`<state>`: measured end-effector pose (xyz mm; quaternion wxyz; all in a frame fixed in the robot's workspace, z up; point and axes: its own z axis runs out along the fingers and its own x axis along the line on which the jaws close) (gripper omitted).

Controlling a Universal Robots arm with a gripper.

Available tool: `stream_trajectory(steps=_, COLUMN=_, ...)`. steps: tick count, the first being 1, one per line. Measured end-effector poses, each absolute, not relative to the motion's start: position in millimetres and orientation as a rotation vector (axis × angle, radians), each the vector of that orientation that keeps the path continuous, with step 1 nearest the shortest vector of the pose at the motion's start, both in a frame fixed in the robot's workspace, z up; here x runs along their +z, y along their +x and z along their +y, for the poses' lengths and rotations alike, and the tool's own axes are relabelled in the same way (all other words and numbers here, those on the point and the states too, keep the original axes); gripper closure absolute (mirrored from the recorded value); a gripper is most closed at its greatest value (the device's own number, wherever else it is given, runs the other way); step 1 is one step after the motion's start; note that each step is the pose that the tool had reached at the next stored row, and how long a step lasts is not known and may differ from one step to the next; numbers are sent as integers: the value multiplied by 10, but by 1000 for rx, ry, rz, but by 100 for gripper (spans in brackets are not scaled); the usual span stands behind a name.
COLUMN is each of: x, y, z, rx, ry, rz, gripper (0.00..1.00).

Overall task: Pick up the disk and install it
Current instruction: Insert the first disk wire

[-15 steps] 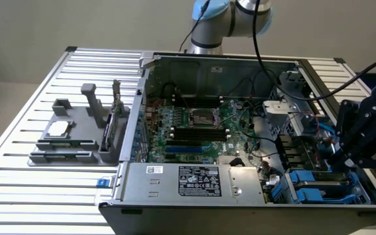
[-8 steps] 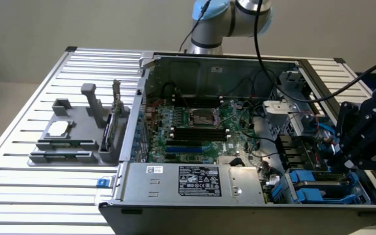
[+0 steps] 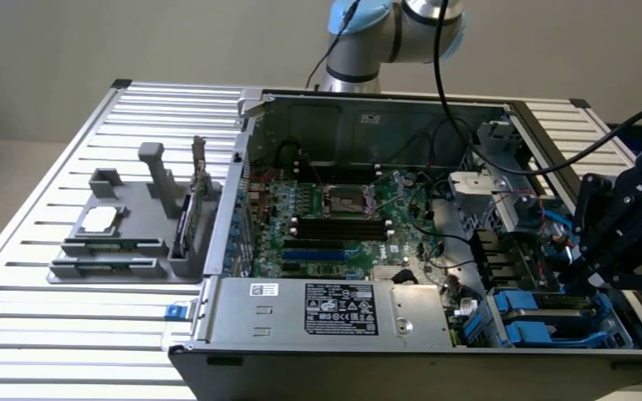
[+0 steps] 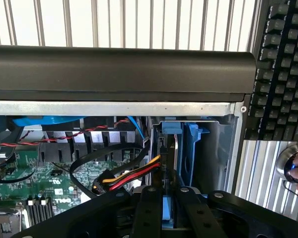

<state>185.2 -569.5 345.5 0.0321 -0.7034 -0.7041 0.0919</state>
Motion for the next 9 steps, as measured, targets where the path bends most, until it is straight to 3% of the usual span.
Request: stream_trajectory(steps=9, x=3441, y=1851, z=-5695, rx=291, ry=-2162, rz=-2164, gripper=84)
